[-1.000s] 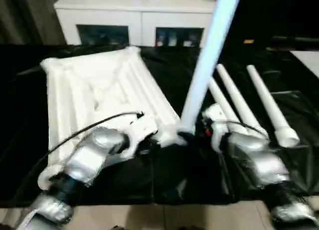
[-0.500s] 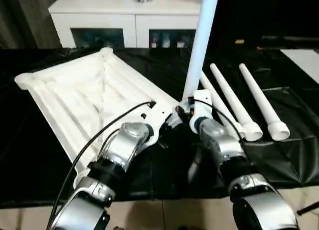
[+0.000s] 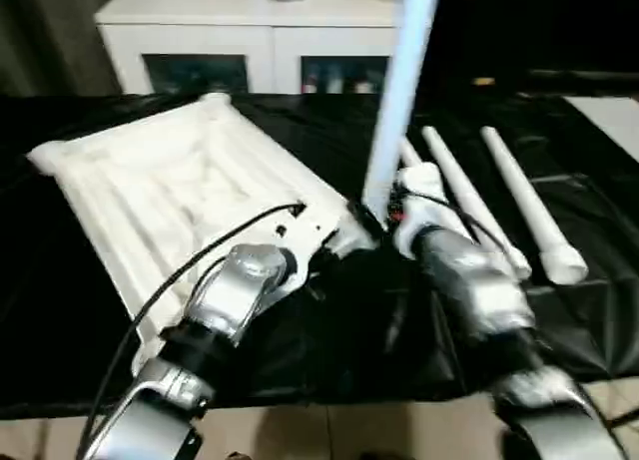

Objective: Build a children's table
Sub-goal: Rotate leg to tighten

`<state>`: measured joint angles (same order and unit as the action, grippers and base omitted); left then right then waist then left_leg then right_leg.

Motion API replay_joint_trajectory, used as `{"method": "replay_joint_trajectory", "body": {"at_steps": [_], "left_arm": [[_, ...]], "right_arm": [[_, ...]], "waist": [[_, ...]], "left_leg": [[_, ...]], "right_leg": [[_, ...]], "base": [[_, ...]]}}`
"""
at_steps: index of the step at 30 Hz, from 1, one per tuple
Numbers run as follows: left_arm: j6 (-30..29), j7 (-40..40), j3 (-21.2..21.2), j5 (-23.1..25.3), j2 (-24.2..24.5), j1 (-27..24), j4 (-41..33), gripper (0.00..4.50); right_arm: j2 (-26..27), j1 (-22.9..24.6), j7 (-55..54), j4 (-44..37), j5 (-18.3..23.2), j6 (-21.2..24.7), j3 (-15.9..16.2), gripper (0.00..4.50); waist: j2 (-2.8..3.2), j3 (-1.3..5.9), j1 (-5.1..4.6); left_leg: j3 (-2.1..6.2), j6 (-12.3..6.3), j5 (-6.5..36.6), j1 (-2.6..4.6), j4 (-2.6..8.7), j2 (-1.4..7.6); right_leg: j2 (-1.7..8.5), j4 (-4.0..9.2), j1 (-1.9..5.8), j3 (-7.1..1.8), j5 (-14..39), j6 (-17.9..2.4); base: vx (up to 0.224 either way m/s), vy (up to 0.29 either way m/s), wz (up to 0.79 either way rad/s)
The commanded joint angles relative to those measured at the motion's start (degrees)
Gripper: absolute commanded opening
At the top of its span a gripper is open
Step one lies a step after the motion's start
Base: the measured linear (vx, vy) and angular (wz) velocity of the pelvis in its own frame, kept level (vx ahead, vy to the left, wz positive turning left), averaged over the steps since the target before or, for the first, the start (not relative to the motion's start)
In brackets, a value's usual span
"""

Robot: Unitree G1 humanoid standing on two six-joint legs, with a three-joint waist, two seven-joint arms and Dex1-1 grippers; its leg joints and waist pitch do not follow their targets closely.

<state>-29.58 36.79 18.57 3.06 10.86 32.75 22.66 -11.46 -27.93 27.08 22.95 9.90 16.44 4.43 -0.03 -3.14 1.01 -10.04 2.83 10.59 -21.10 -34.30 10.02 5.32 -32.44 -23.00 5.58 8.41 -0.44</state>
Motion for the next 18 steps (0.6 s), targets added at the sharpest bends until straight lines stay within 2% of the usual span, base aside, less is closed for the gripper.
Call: {"method": "replay_joint_trajectory", "body": {"at_steps": [1,2,3,4,5,6,8,10,13,15,16,17,18], "left_arm": [[0.3,4.0,2.1,-0.4,1.9,-1.8,-1.6,0.00],[0.2,6.1,2.7,-0.9,3.2,-2.6,-3.0,0.00],[0.2,7.5,3.1,-1.2,4.0,-3.1,-3.9,0.00],[0.9,9.7,3.8,-1.6,5.2,-3.6,-5.2,0.00],[1.4,11.0,4.1,-1.8,6.0,-4.0,-5.9,0.00],[1.0,12.5,4.5,-2.2,6.8,-4.4,-6.9,0.00],[0.6,14.9,5.1,-2.9,8.3,-4.9,-8.6,0.00],[0.5,18.7,6.3,-3.4,10.7,-5.7,-11.4,0.00],[-0.3,20.2,6.8,-3.7,11.9,-6.1,-13.5,0.00],[-0.7,20.3,6.6,-3.9,12.0,-6.3,-14.0,0.00],[-0.8,20.2,6.6,-3.9,11.9,-6.3,-14.0,0.00],[-0.8,20.2,6.6,-3.9,11.9,-6.2,-14.1,0.00],[-0.8,20.2,6.6,-3.9,12.0,-6.2,-14.1,0.00]], "right_arm": [[-2.5,1.5,4.3,-3.6,1.5,2.2,-0.1,3.73],[-3.7,2.3,6.3,-4.2,1.8,2.0,0.3,3.73],[-4.6,2.9,7.7,-5.1,1.9,2.1,0.5,3.73],[-5.6,3.6,9.5,-5.8,2.0,1.9,0.9,3.73],[-6.3,4.0,10.6,-6.4,2.1,2.0,1.2,3.73],[-7.0,4.4,12.3,-7.2,2.5,2.3,1.6,3.73],[-8.2,4.8,14.7,-7.7,2.6,1.9,2.6,3.73],[-10.0,5.6,17.5,-9.2,2.5,2.0,3.7,3.73],[-11.2,5.2,19.8,-8.8,1.5,1.2,5.0,3.73],[-11.7,5.1,21.7,-8.2,0.8,0.5,6.0,3.73],[-12.0,4.9,22.6,-7.7,0.1,0.1,6.7,3.73],[-12.2,4.8,22.7,-7.3,-0.4,-0.4,7.0,3.73],[-12.2,4.8,22.7,-7.2,-0.5,-0.5,7.1,3.73]], "waist": [[-0.05,3.81,0.41],[-0.01,3.79,0.42],[-0.22,3.81,0.57],[0.31,3.73,0.68],[0.10,3.73,0.58],[0.15,3.91,0.77],[0.28,3.84,0.96],[0.33,3.89,1.25],[0.40,3.90,1.52],[0.36,3.83,1.53],[0.28,3.71,1.70],[-0.10,3.67,1.65],[0.07,3.65,1.82]], "left_leg": [[1.09,-2.19,17.5,0.55,4.80,3.16],[0.92,-2.17,17.4,0.64,4.68,3.00],[0.91,-2.20,17.3,0.43,4.61,2.92],[1.00,-2.19,17.3,0.44,4.63,2.94],[0.83,-2.16,17.4,0.50,4.53,2.93],[0.83,-2.13,16.9,0.64,4.45,2.90],[0.68,-2.15,15.8,0.82,4.45,3.01],[0.68,-2.28,15.2,0.95,4.47,3.18],[0.69,-2.05,13.9,0.90,4.62,3.36],[0.73,-1.75,14.5,0.83,4.68,3.29],[0.64,-1.44,15.8,1.04,4.68,3.25],[0.59,-1.45,16.0,0.95,4.67,3.20],[0.67,-1.22,16.3,0.96,4.73,3.22]], "right_leg": [[3.53,3.82,2.61,-2.93,19.2,-10.1],[3.35,3.69,2.31,-3.00,18.8,-10.7],[3.42,3.51,2.55,-3.11,18.7,-10.9],[3.50,3.44,2.47,-3.14,19.1,-11.1],[3.40,3.58,2.37,-3.19,19.2,-11.0],[3.47,3.39,2.44,-3.19,18.8,-11.4],[3.30,3.28,2.25,-3.28,17.0,-12.1],[3.26,3.00,2.33,-3.28,15.8,-12.6],[3.04,2.45,2.43,-3.33,12.6,-13.6],[3.03,2.41,2.55,-3.28,13.1,-13.6],[3.19,2.71,2.39,-3.40,15.2,-13.3],[3.18,2.84,2.44,-3.43,16.1,-13.0],[3.36,2.90,2.46,-3.49,17.6,-12.5]], "base": [[0.000,0.000,0.00],[0.000,0.000,0.00],[0.000,0.000,0.00],[0.000,0.000,0.00],[0.000,0.000,0.00],[0.000,0.000,0.00],[0.000,0.000,0.00],[0.000,0.000,0.00],[0.000,0.000,0.00],[0.000,0.000,0.00],[0.000,0.000,0.00],[0.000,0.000,0.00],[0.000,0.000,0.00]]}}
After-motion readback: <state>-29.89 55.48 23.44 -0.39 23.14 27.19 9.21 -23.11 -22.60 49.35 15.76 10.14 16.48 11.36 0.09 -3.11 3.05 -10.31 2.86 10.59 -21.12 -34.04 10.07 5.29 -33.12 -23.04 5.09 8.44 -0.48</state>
